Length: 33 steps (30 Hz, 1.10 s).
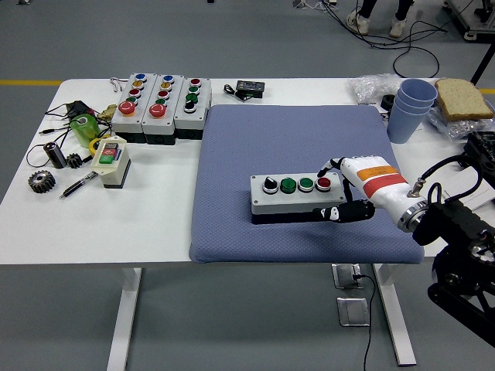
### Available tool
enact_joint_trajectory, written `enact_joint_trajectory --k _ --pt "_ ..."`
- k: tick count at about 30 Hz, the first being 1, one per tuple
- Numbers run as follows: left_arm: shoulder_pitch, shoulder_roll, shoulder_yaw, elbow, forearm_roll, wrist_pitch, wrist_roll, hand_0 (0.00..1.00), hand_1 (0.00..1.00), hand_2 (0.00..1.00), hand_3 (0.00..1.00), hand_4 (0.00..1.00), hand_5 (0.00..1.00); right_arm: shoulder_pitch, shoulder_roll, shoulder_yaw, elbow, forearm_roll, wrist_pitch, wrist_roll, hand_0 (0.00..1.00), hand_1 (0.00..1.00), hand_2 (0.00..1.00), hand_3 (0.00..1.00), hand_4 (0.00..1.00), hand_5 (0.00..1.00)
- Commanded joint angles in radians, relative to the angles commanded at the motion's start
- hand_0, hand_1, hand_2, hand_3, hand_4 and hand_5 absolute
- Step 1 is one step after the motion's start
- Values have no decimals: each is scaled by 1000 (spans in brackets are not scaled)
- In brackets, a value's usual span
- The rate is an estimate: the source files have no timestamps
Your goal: Pick up the button,place it on the desk,press the button,press the button
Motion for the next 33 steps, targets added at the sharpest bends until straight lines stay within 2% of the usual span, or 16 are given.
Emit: enact_joint_trajectory --k 23,33 --pt "-8 1 22 0 -29 1 -5 652 720 769 673 415 749 7 10 -6 -44 18 16 3 70 2 205 634 923 510" --pt "-10 1 28 0 -37 1 -6 652 719 769 673 415 747 6 20 -10 -88 36 25 2 71 2 205 630 924 513"
